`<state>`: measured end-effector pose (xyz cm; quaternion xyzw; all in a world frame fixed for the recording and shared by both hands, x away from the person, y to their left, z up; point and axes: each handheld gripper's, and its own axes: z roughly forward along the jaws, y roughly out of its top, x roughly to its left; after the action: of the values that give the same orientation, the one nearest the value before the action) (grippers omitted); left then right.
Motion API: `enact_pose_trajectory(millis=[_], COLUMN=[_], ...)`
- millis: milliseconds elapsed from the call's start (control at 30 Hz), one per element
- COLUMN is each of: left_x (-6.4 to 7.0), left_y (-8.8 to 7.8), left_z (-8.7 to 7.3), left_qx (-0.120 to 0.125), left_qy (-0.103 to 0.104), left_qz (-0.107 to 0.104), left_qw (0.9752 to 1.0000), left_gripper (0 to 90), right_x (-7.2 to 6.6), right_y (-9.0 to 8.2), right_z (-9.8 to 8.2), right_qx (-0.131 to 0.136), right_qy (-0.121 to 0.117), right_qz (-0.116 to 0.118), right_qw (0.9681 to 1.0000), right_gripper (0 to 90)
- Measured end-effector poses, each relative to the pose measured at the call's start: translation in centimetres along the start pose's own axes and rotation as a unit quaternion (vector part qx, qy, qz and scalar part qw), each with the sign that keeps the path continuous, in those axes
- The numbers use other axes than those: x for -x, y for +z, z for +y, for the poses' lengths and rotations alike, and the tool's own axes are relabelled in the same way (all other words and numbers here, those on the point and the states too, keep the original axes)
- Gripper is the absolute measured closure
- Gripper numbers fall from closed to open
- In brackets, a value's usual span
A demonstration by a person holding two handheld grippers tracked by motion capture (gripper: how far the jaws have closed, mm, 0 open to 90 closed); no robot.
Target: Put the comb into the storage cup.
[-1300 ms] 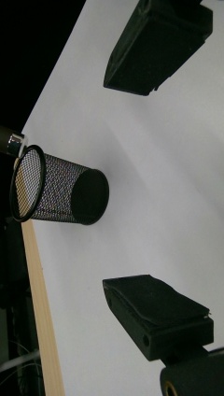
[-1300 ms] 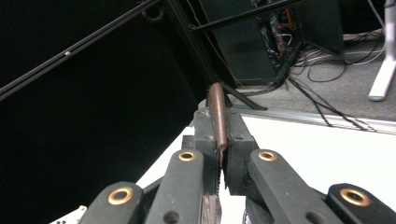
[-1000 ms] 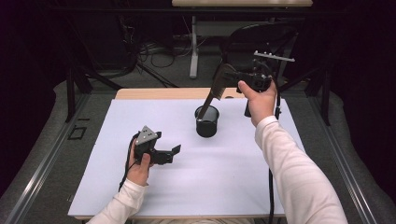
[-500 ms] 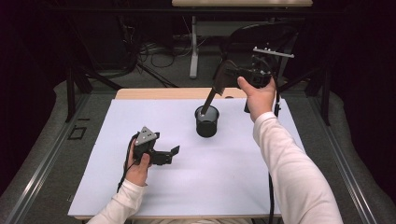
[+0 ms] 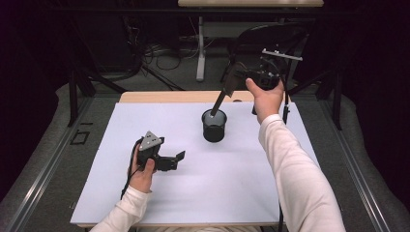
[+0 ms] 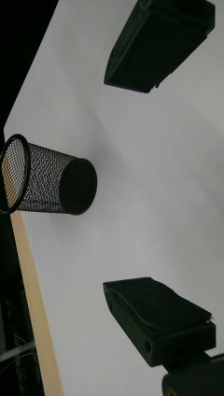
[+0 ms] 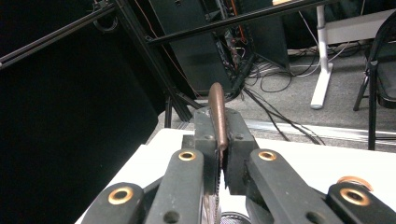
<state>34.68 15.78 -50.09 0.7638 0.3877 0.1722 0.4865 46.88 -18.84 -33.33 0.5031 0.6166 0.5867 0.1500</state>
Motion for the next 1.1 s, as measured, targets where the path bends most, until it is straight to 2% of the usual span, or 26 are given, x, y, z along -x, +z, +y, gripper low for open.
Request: enact_pose_trajectory(millis=[333, 733, 1100], left_x=[-0.2, -0.2, -0.1], left_y=[-0.1, -0.2, -0.2], left_z=[-0.1, 0.0, 0.1], left_qx=[0.001, 0.007, 0.006], left_qy=[-0.001, 0.003, 0.007], left_qz=[-0.002, -0.005, -0.006], left_qw=[1.0000, 1.0000, 0.9999], left_gripper=[3.6, 3.6, 3.6], right_x=[0.3, -0.2, 0.3], right_y=[1.1, 2.0, 2.4], right_z=[-0.4, -1.1, -2.2], right_qx=[-0.002, -0.008, -0.015], right_qy=[0.009, -0.002, 0.001], right_qz=[-0.014, -0.021, -0.028], right_qw=[0.9999, 0.9997, 0.9995], right_gripper=[86.7, 86.7, 86.7])
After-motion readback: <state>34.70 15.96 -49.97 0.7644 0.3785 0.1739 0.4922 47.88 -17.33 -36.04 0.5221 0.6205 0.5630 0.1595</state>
